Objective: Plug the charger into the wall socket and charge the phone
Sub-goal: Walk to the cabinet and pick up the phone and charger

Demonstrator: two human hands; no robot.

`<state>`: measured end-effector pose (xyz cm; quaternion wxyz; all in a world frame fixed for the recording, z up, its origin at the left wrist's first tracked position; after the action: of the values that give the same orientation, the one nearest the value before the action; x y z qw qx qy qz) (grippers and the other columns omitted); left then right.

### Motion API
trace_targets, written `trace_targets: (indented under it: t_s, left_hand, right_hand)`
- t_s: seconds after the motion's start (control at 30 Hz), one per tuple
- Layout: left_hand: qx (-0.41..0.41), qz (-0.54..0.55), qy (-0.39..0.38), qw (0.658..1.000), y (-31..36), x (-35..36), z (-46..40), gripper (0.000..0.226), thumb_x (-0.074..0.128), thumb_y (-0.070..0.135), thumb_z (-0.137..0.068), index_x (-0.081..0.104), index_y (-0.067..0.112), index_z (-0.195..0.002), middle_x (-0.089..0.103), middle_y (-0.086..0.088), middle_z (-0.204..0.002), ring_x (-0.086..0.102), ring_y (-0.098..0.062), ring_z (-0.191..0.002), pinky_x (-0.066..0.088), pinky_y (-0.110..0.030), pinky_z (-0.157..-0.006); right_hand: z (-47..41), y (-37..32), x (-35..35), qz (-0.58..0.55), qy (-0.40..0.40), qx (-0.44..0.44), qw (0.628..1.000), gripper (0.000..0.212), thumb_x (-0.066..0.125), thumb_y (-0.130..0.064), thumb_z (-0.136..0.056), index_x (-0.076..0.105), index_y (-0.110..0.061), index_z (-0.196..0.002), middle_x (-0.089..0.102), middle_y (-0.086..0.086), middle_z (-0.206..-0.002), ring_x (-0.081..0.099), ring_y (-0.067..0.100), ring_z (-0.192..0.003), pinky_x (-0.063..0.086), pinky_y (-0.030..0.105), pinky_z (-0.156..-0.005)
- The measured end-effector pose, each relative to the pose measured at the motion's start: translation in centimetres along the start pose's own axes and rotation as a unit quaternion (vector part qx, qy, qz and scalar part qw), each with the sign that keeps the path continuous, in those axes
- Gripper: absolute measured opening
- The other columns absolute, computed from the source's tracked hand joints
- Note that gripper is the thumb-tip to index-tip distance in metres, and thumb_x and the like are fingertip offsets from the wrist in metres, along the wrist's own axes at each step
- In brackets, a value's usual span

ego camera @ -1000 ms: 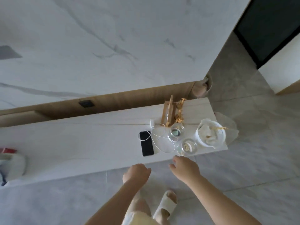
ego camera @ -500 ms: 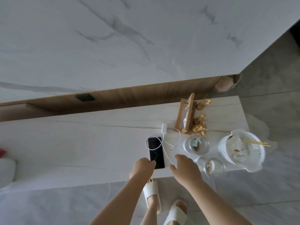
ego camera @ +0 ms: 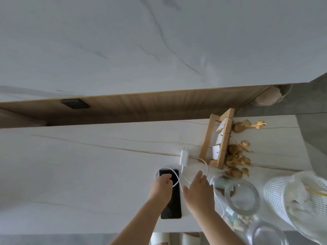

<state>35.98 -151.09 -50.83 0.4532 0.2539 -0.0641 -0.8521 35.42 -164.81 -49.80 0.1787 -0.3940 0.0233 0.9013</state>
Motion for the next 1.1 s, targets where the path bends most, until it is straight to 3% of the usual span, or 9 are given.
trace_targets:
  t_s: [0.13, 0.27, 0.47, 0.6, 0.77, 0.83, 0.93, 1.03, 1.1]
  left_hand:
    - [-0.010, 0.055, -0.003, 0.998, -0.4, 1.2, -1.4, 0.037, 0.036, 0.006, -0.093, 0.048, -0.003, -0.127, 0.062, -0.021, -0.105, 0.056, -0.023, -0.081, 0.041, -0.032, -0.076]
    - [-0.083, 0.206, -0.034, 0.974, -1.6, 2.5, -2.0, 0.048, 0.042, 0.010, -0.092, 0.042, 0.013, -0.141, 0.057, -0.011, -0.121, 0.054, -0.028, -0.112, 0.041, -0.045, -0.106]
    - [-0.124, 0.349, -0.069, 0.926, -1.1, 3.1, -1.7, 0.014, 0.046, 0.018, -0.095, 0.060, 0.015, -0.098, 0.063, -0.003, -0.103, 0.058, -0.013, -0.097, 0.048, -0.030, -0.082]
    - [-0.125, 0.392, -0.069, 0.909, -1.4, 3.1, -1.8, 0.026, 0.042, 0.028, -0.098, 0.062, 0.013, -0.107, 0.067, 0.001, -0.092, 0.059, -0.017, -0.102, 0.048, -0.035, -0.091]
    - [-0.129, 0.459, -0.067, 0.876, -1.4, 2.8, -1.8, 0.044, 0.040, 0.038, -0.099, 0.059, 0.006, -0.122, 0.068, -0.004, -0.093, 0.064, -0.020, -0.093, 0.051, -0.041, -0.096]
    - [-0.128, 0.485, -0.070, 0.862, -1.1, 2.7, -1.6, 0.051, 0.038, 0.042, -0.099, 0.054, 0.005, -0.129, 0.066, -0.005, -0.093, 0.063, -0.019, -0.084, 0.054, -0.037, -0.082]
    - [-0.125, 0.506, -0.076, 0.850, -0.7, 2.4, -1.3, 0.061, 0.038, 0.050, -0.096, 0.049, 0.004, -0.136, 0.065, -0.008, -0.099, 0.063, -0.021, -0.084, 0.054, -0.033, -0.071]
    - [-0.109, 0.519, -0.073, 0.845, -0.4, 2.0, -0.9, 0.065, 0.037, 0.054, -0.095, 0.045, 0.005, -0.138, 0.068, -0.009, -0.097, 0.065, -0.020, -0.086, 0.054, -0.033, -0.068]
    - [-0.088, 0.510, -0.079, 0.852, -0.1, 1.8, -0.6, 0.063, 0.035, 0.054, -0.095, 0.046, 0.007, -0.136, 0.070, -0.007, -0.094, 0.066, -0.018, -0.088, 0.054, -0.032, -0.069]
  right_hand:
    - [-1.2, 0.4, 0.8, -0.067, 0.020, 0.036, 0.997, 0.083, 0.043, -0.040, -0.094, -0.002, 0.005, -0.148, 0.033, 0.020, -0.150, 0.047, 0.030, -0.131, 0.039, 0.038, -0.109]
    - [-1.8, 0.8, 2.9, -0.291, -0.015, 0.101, 0.951, 0.086, 0.056, -0.034, -0.090, 0.004, 0.001, -0.149, 0.038, 0.019, -0.149, 0.049, 0.033, -0.128, 0.044, 0.042, -0.104]
    - [-2.7, 0.9, 4.0, -0.347, -0.010, 0.183, 0.920, 0.078, 0.071, -0.052, -0.066, 0.042, -0.009, -0.126, 0.063, 0.009, -0.113, 0.058, 0.032, -0.104, 0.050, 0.046, -0.088]
    - [-3.3, 0.8, 4.7, -0.347, -0.013, 0.201, 0.916, 0.068, 0.072, -0.052, -0.064, 0.048, -0.012, -0.114, 0.066, 0.005, -0.097, 0.058, 0.031, -0.099, 0.048, 0.041, -0.084]
    - [-4.2, -0.3, 5.3, -0.423, -0.035, 0.153, 0.892, 0.041, 0.072, -0.037, -0.072, 0.049, -0.004, -0.082, 0.043, -0.002, -0.056, 0.041, 0.014, -0.047, 0.032, 0.024, -0.048]
    - [-4.3, -0.3, 5.2, -0.449, -0.032, 0.151, 0.880, 0.040, 0.073, -0.033, -0.071, 0.054, 0.001, -0.083, 0.044, 0.000, -0.056, 0.043, 0.014, -0.047, 0.030, 0.023, -0.046]
    - [-4.1, -0.6, 5.5, -0.492, -0.026, 0.153, 0.857, 0.065, 0.070, -0.042, -0.053, 0.061, 0.008, -0.093, 0.066, 0.014, -0.070, 0.065, 0.027, -0.064, 0.046, 0.028, -0.054]
    - [-4.0, -1.1, 6.1, -0.551, -0.061, 0.168, 0.815, 0.046, 0.067, -0.030, -0.065, 0.065, 0.009, -0.088, 0.070, 0.029, -0.088, 0.070, 0.038, -0.082, 0.054, 0.042, -0.071]
    - [-3.8, -1.2, 6.1, -0.578, -0.089, 0.175, 0.792, 0.037, 0.064, -0.022, -0.078, 0.064, 0.014, -0.089, 0.068, 0.033, -0.094, 0.068, 0.036, -0.081, 0.051, 0.040, -0.072]
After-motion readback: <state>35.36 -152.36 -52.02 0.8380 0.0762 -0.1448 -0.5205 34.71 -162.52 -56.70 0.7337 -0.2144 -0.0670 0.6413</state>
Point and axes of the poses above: each hand's wrist, its own z-axis away from the middle knuckle, its own x-axis out of the palm, y = z × x, the point moved 7 cm from there along -z, towards the middle knuckle
